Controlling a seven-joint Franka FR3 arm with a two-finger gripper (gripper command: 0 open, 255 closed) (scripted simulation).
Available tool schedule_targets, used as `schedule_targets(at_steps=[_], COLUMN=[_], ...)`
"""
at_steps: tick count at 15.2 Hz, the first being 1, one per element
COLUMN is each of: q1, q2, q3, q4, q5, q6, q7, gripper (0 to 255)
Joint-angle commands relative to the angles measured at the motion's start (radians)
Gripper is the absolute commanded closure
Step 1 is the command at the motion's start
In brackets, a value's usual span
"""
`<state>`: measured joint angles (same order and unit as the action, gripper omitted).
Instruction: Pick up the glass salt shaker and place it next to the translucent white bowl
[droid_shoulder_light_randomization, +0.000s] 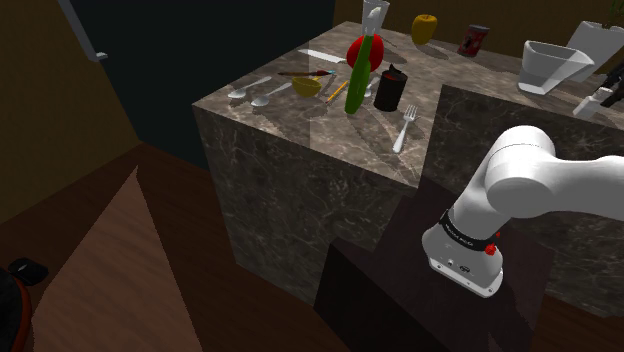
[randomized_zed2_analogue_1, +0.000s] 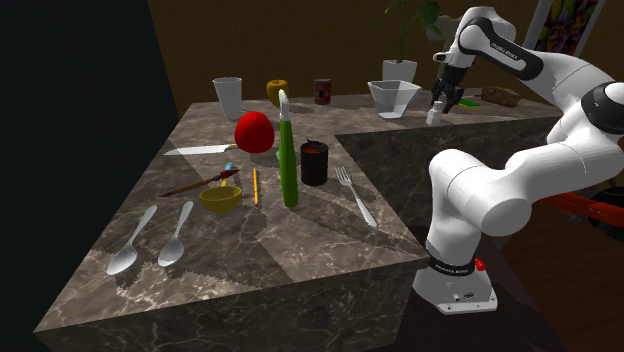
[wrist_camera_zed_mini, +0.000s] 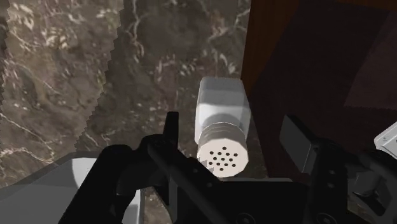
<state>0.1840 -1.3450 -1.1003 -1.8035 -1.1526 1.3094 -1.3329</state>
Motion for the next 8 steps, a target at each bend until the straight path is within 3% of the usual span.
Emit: schedule_targets(at_steps=[1,4,8], q1=[0.000,0.000,0.029], q2=[0.000,0.000,0.069], q3=[0.000,0.000,0.053], q4=[0.000,0.000,0.110], q5=[0.000,0.000,0.049], q6=[0.000,0.000,-0.069], q7=[0.000,0.000,-0.026], gripper=[0,0,0])
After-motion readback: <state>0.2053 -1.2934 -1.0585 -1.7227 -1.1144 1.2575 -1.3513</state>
